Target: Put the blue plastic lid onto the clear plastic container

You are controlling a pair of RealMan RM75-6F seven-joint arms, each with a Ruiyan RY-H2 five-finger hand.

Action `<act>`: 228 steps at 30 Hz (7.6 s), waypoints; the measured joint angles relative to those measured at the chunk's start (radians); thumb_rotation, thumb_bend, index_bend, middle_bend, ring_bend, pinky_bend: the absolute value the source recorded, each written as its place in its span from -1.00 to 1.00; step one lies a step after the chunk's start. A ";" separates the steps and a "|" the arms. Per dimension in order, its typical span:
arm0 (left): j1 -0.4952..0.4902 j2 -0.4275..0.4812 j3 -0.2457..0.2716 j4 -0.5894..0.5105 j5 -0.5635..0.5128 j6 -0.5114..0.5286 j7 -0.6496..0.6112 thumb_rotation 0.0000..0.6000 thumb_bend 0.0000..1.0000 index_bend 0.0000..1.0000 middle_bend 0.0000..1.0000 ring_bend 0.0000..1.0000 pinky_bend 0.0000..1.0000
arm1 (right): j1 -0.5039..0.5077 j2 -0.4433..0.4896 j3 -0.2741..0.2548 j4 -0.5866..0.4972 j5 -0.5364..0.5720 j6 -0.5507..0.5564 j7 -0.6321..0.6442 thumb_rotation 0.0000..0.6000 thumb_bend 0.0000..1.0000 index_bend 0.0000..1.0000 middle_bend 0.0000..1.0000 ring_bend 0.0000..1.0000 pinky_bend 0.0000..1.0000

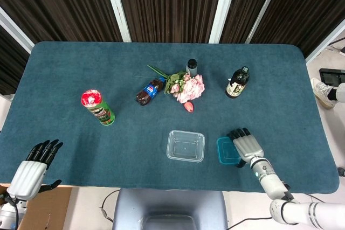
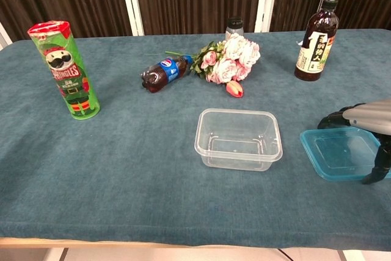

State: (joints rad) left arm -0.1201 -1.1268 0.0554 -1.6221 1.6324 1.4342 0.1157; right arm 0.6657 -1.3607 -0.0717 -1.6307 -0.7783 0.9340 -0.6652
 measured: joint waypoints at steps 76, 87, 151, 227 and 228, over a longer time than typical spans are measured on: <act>-0.004 0.025 0.010 0.013 0.020 0.006 -0.069 1.00 -0.09 -1.00 -0.90 -0.94 -0.78 | 0.253 -0.326 0.311 -0.389 0.443 0.598 -0.307 1.00 -0.38 0.80 0.11 -0.05 -0.09; -0.005 0.022 0.007 0.011 0.011 0.001 -0.058 1.00 -0.09 -1.00 -0.90 -0.94 -0.78 | 0.256 -0.324 0.312 -0.350 0.456 0.548 -0.332 1.00 -0.38 0.79 0.11 -0.08 -0.13; -0.008 0.027 0.003 0.012 -0.004 -0.010 -0.072 1.00 -0.09 -1.00 -0.90 -0.94 -0.78 | 0.283 -0.387 0.275 -0.121 0.428 0.366 -0.408 1.00 -0.38 0.67 0.11 -0.22 -0.26; -0.038 0.028 -0.028 0.024 -0.075 -0.063 -0.093 1.00 -0.09 -1.00 -0.90 -0.94 -0.78 | 0.368 -0.095 0.226 -0.364 0.324 0.237 -0.394 1.00 -0.70 -0.14 -0.86 -1.00 -1.00; -0.041 0.029 -0.032 0.027 -0.075 -0.064 -0.102 1.00 -0.09 -1.00 -0.89 -0.94 -0.78 | 0.370 -0.088 0.225 -0.353 0.305 0.211 -0.376 1.00 -0.70 -0.14 -0.86 -1.00 -1.00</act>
State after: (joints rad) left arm -0.1613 -1.0979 0.0237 -1.5948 1.5575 1.3705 0.0141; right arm 1.0356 -1.4488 0.1530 -1.9833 -0.4732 1.1449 -1.0409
